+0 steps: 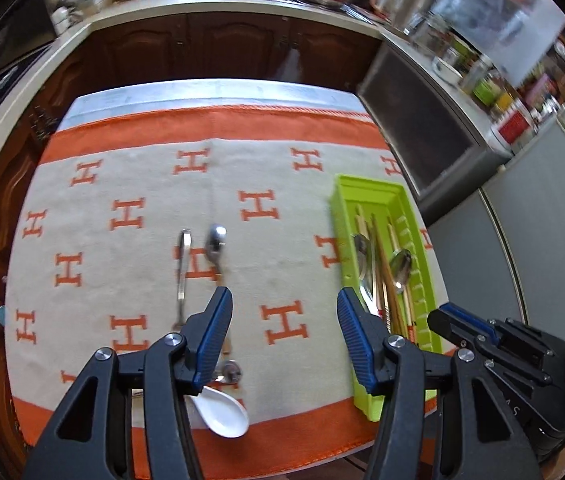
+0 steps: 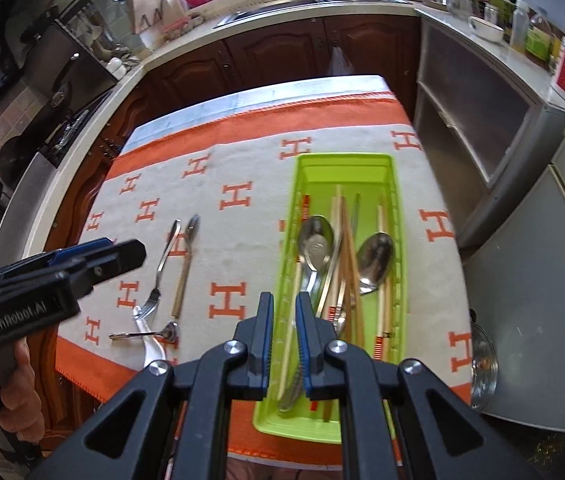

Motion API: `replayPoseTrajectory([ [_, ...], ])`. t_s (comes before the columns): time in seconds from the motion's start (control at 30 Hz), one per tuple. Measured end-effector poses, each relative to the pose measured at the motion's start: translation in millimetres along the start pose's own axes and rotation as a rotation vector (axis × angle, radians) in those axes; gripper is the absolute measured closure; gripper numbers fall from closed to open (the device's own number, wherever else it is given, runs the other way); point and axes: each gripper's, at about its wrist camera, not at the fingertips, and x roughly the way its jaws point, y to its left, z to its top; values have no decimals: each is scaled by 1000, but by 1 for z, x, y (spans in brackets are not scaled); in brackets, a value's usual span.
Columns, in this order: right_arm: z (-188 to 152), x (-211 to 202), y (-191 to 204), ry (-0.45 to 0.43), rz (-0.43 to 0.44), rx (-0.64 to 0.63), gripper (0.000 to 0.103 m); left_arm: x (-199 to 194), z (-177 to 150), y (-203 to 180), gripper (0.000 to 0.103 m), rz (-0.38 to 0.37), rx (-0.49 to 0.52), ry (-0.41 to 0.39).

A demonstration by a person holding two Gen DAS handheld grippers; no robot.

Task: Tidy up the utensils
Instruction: 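Move both tools back over the remaining fork and spoons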

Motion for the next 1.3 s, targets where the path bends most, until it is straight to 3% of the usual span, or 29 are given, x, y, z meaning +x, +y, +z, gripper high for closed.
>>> replayPoseTrajectory([
  [0.2, 1, 25, 20, 50, 99, -46, 91, -15, -13, 53, 50, 64, -130, -34],
  [0.4, 3, 66, 36, 114, 168, -53, 89, -4, -40, 93, 50, 123, -204, -27],
  [0.53, 10, 94, 49, 144, 201, -41, 81, 8, -56, 112, 50, 127, -235, 1],
  [0.73, 20, 136, 72, 173, 221, -53, 80, 31, -57, 125, 50, 105, -225, 26],
  [1.0, 41, 178, 96, 157, 176, -86, 79, 67, -36, 127, 50, 45, -155, 58],
  [1.23, 47, 196, 116, 110, 135, -169, 79, 89, -22, 131, 61, -5, -111, 81],
  [1.3, 46, 197, 122, 91, 119, -214, 84, 94, -19, 132, 63, -24, -111, 85],
])
